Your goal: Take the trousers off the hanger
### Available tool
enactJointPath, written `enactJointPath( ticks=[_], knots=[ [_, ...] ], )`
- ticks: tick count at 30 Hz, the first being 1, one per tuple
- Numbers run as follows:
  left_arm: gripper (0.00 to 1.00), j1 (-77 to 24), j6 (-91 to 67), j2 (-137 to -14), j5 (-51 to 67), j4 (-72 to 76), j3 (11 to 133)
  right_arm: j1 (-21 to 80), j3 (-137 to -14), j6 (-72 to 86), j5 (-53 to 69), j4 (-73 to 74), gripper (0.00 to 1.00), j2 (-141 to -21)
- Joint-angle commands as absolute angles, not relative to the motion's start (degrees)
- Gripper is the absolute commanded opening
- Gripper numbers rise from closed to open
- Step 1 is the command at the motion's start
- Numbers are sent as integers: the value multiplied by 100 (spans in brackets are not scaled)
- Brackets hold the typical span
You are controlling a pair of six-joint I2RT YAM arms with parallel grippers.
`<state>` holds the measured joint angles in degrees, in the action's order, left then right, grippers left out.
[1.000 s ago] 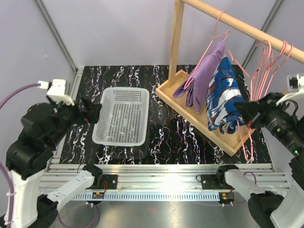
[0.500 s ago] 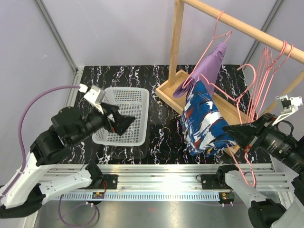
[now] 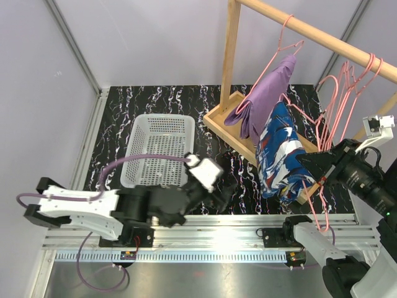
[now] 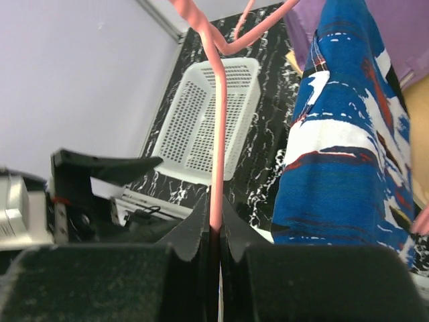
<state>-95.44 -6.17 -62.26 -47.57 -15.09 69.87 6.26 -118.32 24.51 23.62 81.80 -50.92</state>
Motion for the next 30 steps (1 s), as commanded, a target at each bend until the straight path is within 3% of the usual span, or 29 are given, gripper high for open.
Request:
enactJointPath(
  ticks=[1, 11, 22, 30],
  knots=[
    [99, -9580, -176, -6896, -5230, -345, 7548, 545, -12338, 2312, 1918, 7198, 0, -5273],
    [99, -9598, -220, -8154, -3886, 1538, 7627, 404, -12270, 2540, 1292, 7093, 0, -5177],
    [99, -9554, -97, -8894, -4359, 2600, 7805, 53, -11813, 3032, 2047, 6469, 0, -4913],
    [99, -9282, -184, -9105, -4228, 2593, 7901, -255, -11997, 3313, 2477, 6328, 0, -4983]
  ],
)
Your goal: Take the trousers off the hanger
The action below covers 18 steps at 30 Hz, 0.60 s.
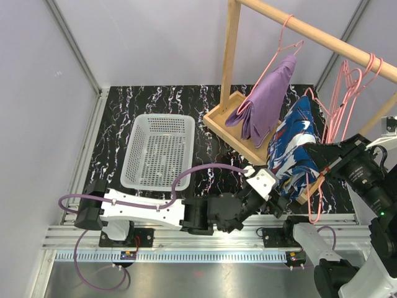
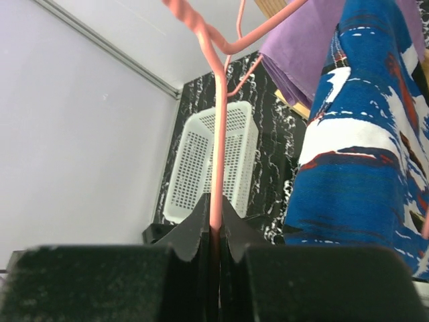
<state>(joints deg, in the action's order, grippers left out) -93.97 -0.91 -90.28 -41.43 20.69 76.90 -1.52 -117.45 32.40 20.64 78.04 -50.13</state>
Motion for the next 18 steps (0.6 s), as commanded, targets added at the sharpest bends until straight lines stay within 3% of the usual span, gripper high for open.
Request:
enactJointPath(
  ticks=[1, 18],
  knots=[
    [99, -9212, -393, -9114, -4201, 2506, 7901, -324, -11971, 3357, 2557, 6293, 0, -4992],
    [91, -8868, -237, -9703, -3841, 2355, 8675, -360, -11619, 3226, 2602, 6249, 0, -5185]
  ],
)
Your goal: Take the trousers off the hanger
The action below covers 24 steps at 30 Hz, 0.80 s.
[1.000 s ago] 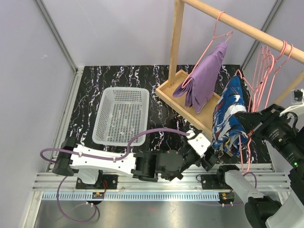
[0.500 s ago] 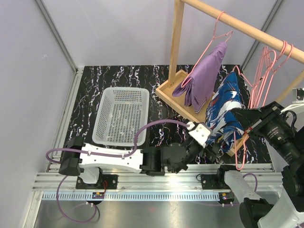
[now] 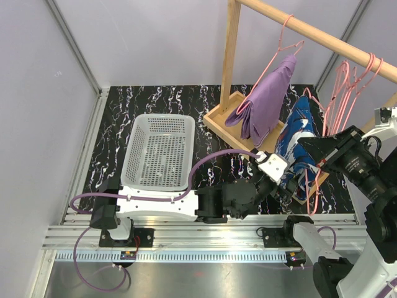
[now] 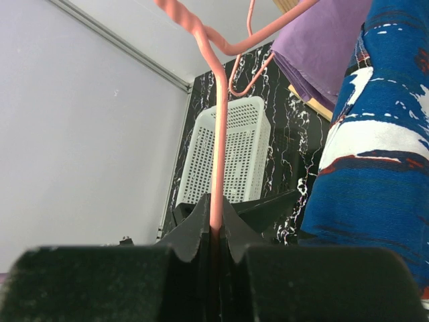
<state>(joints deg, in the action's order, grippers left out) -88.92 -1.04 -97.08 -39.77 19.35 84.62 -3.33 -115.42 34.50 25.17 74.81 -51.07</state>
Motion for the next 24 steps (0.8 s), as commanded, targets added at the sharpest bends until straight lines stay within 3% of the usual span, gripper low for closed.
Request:
enactJointPath(
  ticks=[1, 9, 17, 24],
  knots=[
    [91, -8868, -246, -9668, -3832, 2382, 8631, -352, -11602, 3199, 2584, 6249, 0, -5194],
    [89, -8728, -263, -9870, -3990, 2400, 8955, -343, -11566, 3305, 2716, 6179, 0, -5177],
    [74, -8543, -238, -10002, -4060, 2285, 9106, -352, -11487, 3322, 2812, 6161, 0, -5177],
    [80, -8552, -79, -9554, -3893, 2636, 8491, -255, -11531, 3173, 2575, 6231, 0, -5256]
  ],
)
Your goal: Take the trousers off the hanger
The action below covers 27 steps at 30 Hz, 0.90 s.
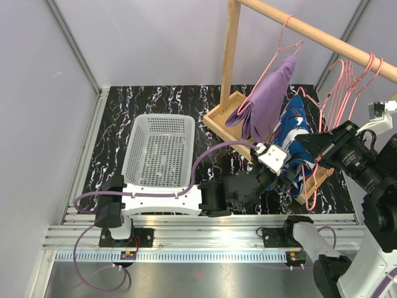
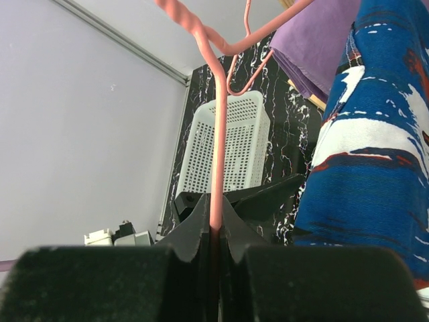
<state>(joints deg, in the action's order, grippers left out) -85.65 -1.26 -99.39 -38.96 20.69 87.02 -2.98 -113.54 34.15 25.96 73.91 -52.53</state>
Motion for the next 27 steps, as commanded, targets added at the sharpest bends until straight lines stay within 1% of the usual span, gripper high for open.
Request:
enactJointPath(
  ticks=[1, 4, 8, 13, 16, 17, 19, 21, 27],
  knots=[
    [80, -8526, -97, -9502, -4094, 2637, 8438, -255, -11549, 3225, 2610, 6179, 0, -5265],
    [80, -8464, -62, -9544, -4105, 2540, 8508, -255, -11505, 3313, 2759, 6117, 0, -5256],
    [80, -8429, 95, -9799, -4035, 2426, 8920, -255, -11365, 3436, 2970, 6012, 0, -5238],
    [84, -8420, 53, -9958, -3982, 2487, 9088, -255, -11356, 3401, 2874, 6055, 0, -5247],
    [84, -8420, 26, -9949, -3964, 2645, 9044, -264, -11294, 3410, 2874, 6038, 0, -5247],
    [84, -8420, 26, -9958, -3981, 2680, 9053, -255, -11285, 3428, 2909, 6029, 0, -5238],
    [78, -8420, 96, -10037, -4086, 2725, 9123, -264, -11338, 3471, 2927, 6012, 0, -5230],
    [76, -8403, 175, -10116, -4113, 2742, 9184, -255, -11399, 3498, 2962, 6038, 0, -5238],
    [75, -8341, 307, -10309, -4122, 2742, 9430, -264, -11250, 3612, 3155, 5968, 0, -5124]
  ],
)
